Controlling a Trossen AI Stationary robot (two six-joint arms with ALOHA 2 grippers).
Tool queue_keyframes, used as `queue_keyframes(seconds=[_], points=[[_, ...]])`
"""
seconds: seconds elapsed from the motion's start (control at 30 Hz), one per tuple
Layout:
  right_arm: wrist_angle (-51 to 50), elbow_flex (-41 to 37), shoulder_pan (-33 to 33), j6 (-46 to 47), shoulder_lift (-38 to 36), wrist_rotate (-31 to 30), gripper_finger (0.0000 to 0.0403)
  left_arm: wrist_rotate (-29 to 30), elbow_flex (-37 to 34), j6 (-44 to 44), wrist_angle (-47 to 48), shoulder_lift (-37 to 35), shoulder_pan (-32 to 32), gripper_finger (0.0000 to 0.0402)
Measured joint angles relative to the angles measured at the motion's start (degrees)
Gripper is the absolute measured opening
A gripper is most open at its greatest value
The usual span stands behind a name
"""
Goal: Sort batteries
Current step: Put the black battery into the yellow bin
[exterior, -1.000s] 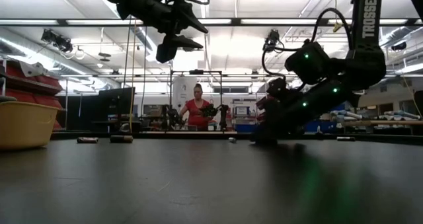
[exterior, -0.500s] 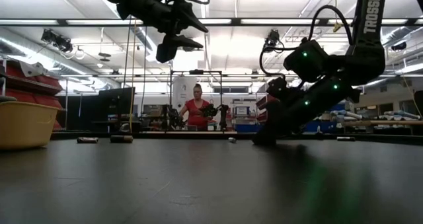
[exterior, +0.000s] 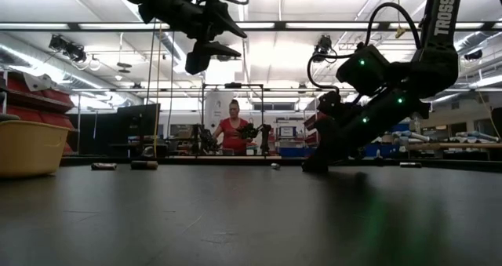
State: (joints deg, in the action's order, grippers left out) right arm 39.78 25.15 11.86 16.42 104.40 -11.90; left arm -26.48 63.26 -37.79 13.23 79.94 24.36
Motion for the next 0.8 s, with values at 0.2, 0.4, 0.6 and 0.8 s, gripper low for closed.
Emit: queue_keyframes(seconds=[0.2,0.4,0.6,0.8], points=[[0.1,0.0,0.3,0.2,-0.2,0.4,0.0033,0.0,0.0,0.0,0.0,0.0,0.0,0.0186],[-2.7,0.0,0.3,1.5,-2.7,0.7,0.0033,0.0,0.0,0.0,0.0,0.0,0.0,0.0186],[-8.8,-0.3,0.4,1.6,-8.4,0.6,0.0033,0.0,0.0,0.0,0.0,0.0,0.0,0.0186],[-15.2,-0.3,0.4,-0.2,-14.2,-0.3,0.0033,0.0,0.0,0.0,-0.5,0.0,0.0,0.0186]])
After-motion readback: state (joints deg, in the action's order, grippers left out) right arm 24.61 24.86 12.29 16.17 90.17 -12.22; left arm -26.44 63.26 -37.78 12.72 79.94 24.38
